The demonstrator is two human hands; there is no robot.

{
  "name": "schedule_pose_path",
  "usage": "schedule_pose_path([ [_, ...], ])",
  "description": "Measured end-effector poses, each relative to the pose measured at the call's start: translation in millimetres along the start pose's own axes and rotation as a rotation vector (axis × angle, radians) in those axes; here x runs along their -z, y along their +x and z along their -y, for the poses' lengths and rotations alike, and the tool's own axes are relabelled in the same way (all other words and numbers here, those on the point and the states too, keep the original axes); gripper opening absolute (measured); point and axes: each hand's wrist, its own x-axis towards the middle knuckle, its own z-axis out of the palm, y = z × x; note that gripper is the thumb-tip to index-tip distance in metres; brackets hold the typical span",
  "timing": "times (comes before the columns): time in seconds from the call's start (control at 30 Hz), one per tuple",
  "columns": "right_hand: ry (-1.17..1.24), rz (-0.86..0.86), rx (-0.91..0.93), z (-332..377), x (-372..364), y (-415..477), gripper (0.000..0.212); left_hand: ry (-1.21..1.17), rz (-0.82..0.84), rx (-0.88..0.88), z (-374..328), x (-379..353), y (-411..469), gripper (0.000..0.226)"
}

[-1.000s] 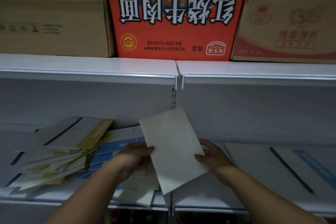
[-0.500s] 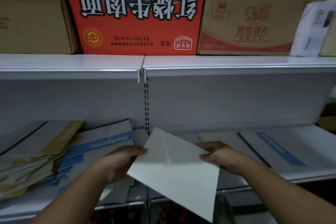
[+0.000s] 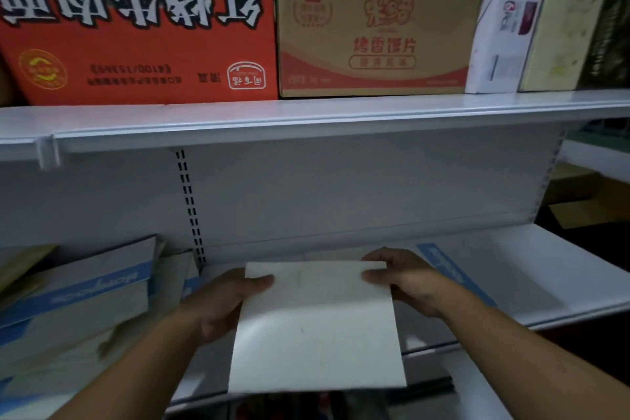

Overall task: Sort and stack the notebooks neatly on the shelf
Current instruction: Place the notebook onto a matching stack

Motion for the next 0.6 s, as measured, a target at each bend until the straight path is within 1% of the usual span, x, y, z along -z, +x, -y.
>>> schedule_pose_path([
  [0.03, 0.06, -0.011, -0.003, -1.6, 8.4, 0.6, 0.014, -0.017, -0.035, -0.022, 0.9, -7.9, 5.2, 0.025],
  [0.1, 0.097, 0.004, -0.026, -6.0, 22.4, 2.8, 0.011, -0.027, -0.113, -0.038, 1.5, -22.2, 15.3, 0.018],
  [0.17, 0.037, 0.074, -0.073, -9.1, 32.6, 2.6, 0.012, 0.001, -0.152, -0.031, 0.4, -36.1, 24.2, 0.022],
  [0.23, -0.05, 0.152, -0.101, -12.1, 42.7, 1.5, 0.014, 0.005, -0.143, 0.0, 0.5, -46.8, 31.2, 0.029],
  [0.27, -0.065, 0.155, -0.095, -14.0, 48.5, 1.6, 0.015, -0.035, -0.119, 0.021, 0.8, -52.3, 31.4, 0.03],
  [0.3, -0.05, 0.125, -0.077, -16.3, 53.9, 2.5, 0.016, -0.119, -0.089, 0.031, 2.5, -55.8, 32.3, 0.034],
  [0.33, -0.008, 0.07, -0.062, -18.6, 59.0, 3.8, 0.017, -0.224, -0.069, 0.028, 5.9, -57.7, 34.2, 0.043],
  [0.4, 0.131, -0.064, -0.06, -23.2, 67.5, 9.1, 0.016, -0.416, -0.019, -0.011, 13.8, -61.3, 39.4, 0.058],
  [0.43, 0.2, -0.121, -0.07, -25.7, 70.3, 12.6, 0.016, -0.445, -0.012, -0.01, 18.5, -64.5, 41.9, 0.06],
  [0.47, 0.247, -0.17, -0.079, -28.0, 71.8, 15.7, 0.017, -0.404, -0.004, 0.017, 23.3, -68.8, 44.8, 0.06],
  [0.53, 0.275, -0.242, -0.1, -32.8, 70.1, 21.2, 0.015, -0.201, 0.009, 0.1, 31.8, -82.1, 50.8, 0.049],
  [0.57, 0.263, -0.26, -0.116, -35.1, 67.4, 22.9, 0.014, -0.099, 0.0, 0.111, 33.7, -90.3, 52.0, 0.043],
  [0.6, 0.253, -0.272, -0.137, -37.7, 64.1, 24.1, 0.013, -0.013, -0.046, 0.106, 35.6, -97.0, 53.8, 0.044],
])
